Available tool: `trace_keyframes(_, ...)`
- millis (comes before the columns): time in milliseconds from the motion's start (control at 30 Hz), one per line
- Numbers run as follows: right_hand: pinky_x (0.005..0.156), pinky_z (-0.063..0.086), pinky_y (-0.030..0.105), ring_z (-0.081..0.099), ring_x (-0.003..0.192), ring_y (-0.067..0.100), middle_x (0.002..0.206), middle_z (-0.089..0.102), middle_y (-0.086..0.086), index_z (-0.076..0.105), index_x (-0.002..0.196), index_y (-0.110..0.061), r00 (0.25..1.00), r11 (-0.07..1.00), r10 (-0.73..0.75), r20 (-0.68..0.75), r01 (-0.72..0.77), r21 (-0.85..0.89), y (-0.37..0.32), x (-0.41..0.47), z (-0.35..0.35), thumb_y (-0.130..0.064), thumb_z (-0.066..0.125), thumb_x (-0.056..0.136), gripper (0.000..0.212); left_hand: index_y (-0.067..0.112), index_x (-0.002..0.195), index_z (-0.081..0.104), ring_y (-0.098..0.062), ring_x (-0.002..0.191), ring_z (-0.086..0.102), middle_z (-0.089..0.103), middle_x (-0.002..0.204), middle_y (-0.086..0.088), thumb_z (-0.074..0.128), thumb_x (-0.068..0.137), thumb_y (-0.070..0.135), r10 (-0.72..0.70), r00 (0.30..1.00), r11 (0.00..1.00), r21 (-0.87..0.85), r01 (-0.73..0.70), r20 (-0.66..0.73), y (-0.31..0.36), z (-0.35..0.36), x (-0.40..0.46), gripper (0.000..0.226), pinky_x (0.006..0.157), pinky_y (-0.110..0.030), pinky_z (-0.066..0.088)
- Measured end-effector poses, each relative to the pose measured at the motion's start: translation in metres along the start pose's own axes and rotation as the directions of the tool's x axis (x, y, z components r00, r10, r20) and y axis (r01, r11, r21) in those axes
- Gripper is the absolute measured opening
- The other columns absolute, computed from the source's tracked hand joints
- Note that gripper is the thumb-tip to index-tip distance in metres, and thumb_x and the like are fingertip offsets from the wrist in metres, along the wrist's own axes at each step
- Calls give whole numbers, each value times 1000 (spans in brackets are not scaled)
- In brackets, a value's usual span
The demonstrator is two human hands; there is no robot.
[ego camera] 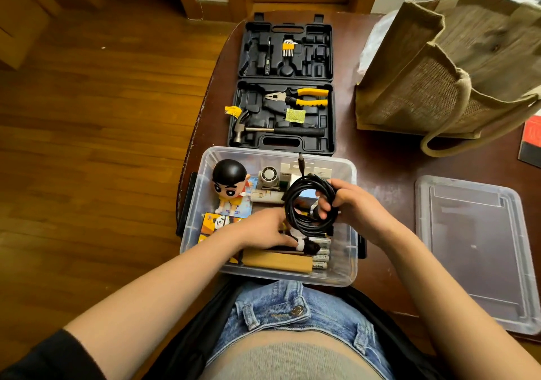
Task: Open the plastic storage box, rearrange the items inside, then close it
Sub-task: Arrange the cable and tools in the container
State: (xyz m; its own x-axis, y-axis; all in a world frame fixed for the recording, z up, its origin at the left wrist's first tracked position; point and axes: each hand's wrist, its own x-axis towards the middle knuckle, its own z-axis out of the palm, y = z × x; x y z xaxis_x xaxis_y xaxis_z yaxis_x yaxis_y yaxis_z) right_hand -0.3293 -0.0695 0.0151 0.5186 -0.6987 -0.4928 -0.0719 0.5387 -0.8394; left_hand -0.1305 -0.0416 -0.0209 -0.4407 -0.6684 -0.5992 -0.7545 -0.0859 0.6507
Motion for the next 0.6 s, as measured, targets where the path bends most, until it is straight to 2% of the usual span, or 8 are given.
trace_keyframes(67,57,45,25,51,61,16,65,47,1,45,87,-9,1000,996,11,-26,-9,85,5,3,1,-13,42,68,20,15,134,45,-17,115,57,58,127,-3,76,79,17,10,1000,967,-255,-17,-28,3,-11,-5,64,101,-34,45)
trace_keyframes(167,59,36,28,49,61,13,63,45,-3,43,86,-12,995,989,25,-94,-11,145,14,7,5,-19,50,79,13,16,135,39,-15,110,63,56,132,-3,76,78,9,28,997,845,-534,18,78,5,-28,-14,69,94,-26,50)
trace_keyframes(233,62,42,28,51,64,14,64,48,-3,48,86,-12,990,995,9,-144,5,102,19,10,11,-13,53,91,7,20,129,44,-12,107,64,58,128,0,72,82,8,35,997,768,-640,15,64,7,-28,-17,56,87,-22,53)
trace_keyframes(300,71,51,31,59,73,14,70,58,-3,55,95,-13,984,999,14,-175,-6,45,22,12,19,-10,48,96,7,23,120,51,-9,101,66,64,116,3,63,89,8,-3,1000,678,-735,-17,-26,10,-23,-17,37,77,-23,57)
trace_keyframes(367,79,53,33,64,83,13,84,65,-1,56,104,-13,983,1000,18,-181,-20,-9,21,14,25,-12,46,97,12,19,122,52,-11,96,67,65,112,3,57,93,9,-48,992,674,-737,-51,-112,10,-22,-18,32,69,-24,58)
trace_keyframes(467,81,55,26,64,94,6,103,67,0,57,112,-15,990,982,18,-142,-44,-181,19,17,27,-18,50,96,17,18,125,51,-11,88,68,64,114,-1,58,92,11,-75,974,771,-632,-80,-214,4,-31,-23,35,65,-22,57)
trace_keyframes(533,92,51,31,61,106,13,117,63,4,56,120,-12,990,914,34,-139,-87,-396,20,20,24,-22,53,96,26,18,117,55,-10,87,68,64,112,-2,60,91,12,-91,947,830,-549,-99,-308,-3,-40,-28,27,66,-22,57)
trace_keyframes(600,101,45,34,55,116,17,126,59,5,52,129,-11,992,796,44,-122,-108,-596,24,24,22,-22,52,96,34,21,105,58,-13,90,65,65,104,0,60,91,13,-80,917,906,-413,-97,-391,-11,-50,-33,16,73,-25,55)
